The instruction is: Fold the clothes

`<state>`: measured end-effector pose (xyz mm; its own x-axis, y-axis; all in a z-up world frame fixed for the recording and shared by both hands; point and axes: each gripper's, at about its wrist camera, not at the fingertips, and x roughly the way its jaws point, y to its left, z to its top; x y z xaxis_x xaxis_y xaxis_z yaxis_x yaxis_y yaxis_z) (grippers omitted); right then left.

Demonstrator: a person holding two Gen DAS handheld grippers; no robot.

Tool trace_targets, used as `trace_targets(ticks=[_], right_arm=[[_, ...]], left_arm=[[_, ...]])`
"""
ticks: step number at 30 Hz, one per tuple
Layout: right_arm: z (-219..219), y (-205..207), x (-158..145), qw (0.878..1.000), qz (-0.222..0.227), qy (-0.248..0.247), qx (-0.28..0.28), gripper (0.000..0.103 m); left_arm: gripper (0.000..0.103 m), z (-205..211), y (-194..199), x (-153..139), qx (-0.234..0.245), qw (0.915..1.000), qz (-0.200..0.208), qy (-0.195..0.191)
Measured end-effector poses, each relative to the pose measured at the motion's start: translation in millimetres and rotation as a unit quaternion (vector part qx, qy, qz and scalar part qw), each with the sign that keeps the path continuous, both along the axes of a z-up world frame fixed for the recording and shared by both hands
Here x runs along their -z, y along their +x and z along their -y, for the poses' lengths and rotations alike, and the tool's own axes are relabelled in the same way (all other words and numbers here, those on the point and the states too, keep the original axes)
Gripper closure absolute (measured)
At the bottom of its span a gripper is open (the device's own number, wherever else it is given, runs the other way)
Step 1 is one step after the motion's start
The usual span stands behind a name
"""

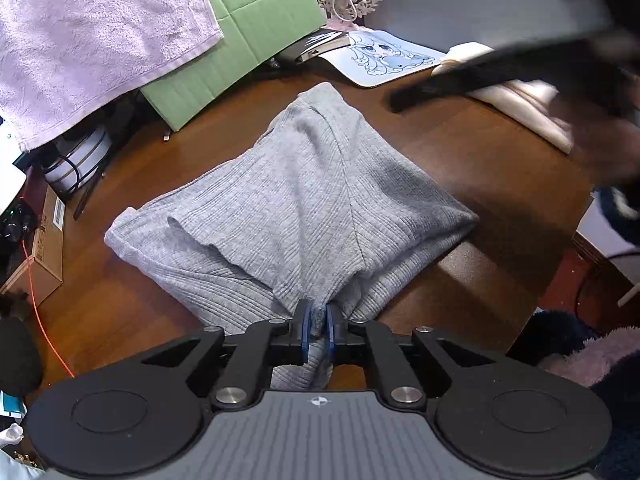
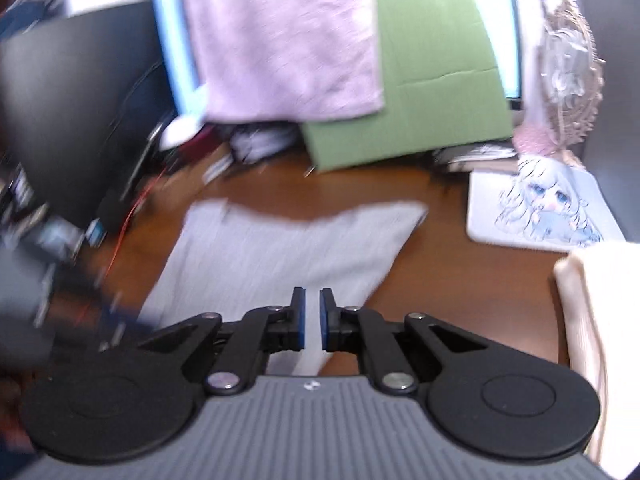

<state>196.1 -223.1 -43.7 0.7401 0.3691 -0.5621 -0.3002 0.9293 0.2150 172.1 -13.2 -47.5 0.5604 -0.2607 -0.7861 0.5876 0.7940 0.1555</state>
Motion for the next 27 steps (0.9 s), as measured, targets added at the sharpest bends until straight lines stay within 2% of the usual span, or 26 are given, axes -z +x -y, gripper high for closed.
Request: trace_targets(ticks=[3,6,10,12,16,17,20,22,27], right_arm=[[-2.3,44.6,13.6,0.999,-0.027,-0.013,0.036,0.097],[-1.5,79.2,32.0,0.997,-0.065,-0.013,0.050,0.098],[8.6,87.3,24.4,0.996,-0.057,-0.015,0.073,0.097],[21.1,87.3,15.4,0.996,-0.043,0.009,0.083,0.096],[31.1,106.1,11.4,0.991,-0.061,0.031,0.119,0.088],[32.3,112.5,13.0,0.989,-0.069,0.033,0.129,0.081],[36.1,133.7,22.0,0.984,-0.100,0.052,0.134,0.080],[38.2,143.4,27.6,0.982,-0.117,0.063,0.137,0.080],[43.2,152.2,36.0,0.976,-0.145,0.087,0.136,0.081]], left_arm=[[0.095,-0.7,0.1,0.6,-0.001,1.0000,0.000,-0.005],[0.095,-2.1,1.2,0.6,-0.002,0.9999,-0.002,-0.010],[0.095,-4.1,-0.9,-4.3,0.004,0.9998,-0.005,-0.017],[0.094,-6.5,-3.0,-10.5,0.014,0.9995,-0.006,-0.028],[0.089,-8.5,-9.8,-32.6,0.043,0.9968,0.012,-0.066],[0.089,-4.2,-11.0,-37.7,0.057,0.9955,0.017,-0.074],[0.088,12.0,-14.0,-50.7,0.101,0.9895,0.028,-0.099],[0.087,35.1,-10.6,-45.7,0.134,0.9850,0.026,-0.105],[0.090,92.8,11.6,-11.3,0.141,0.9878,0.026,-0.061]])
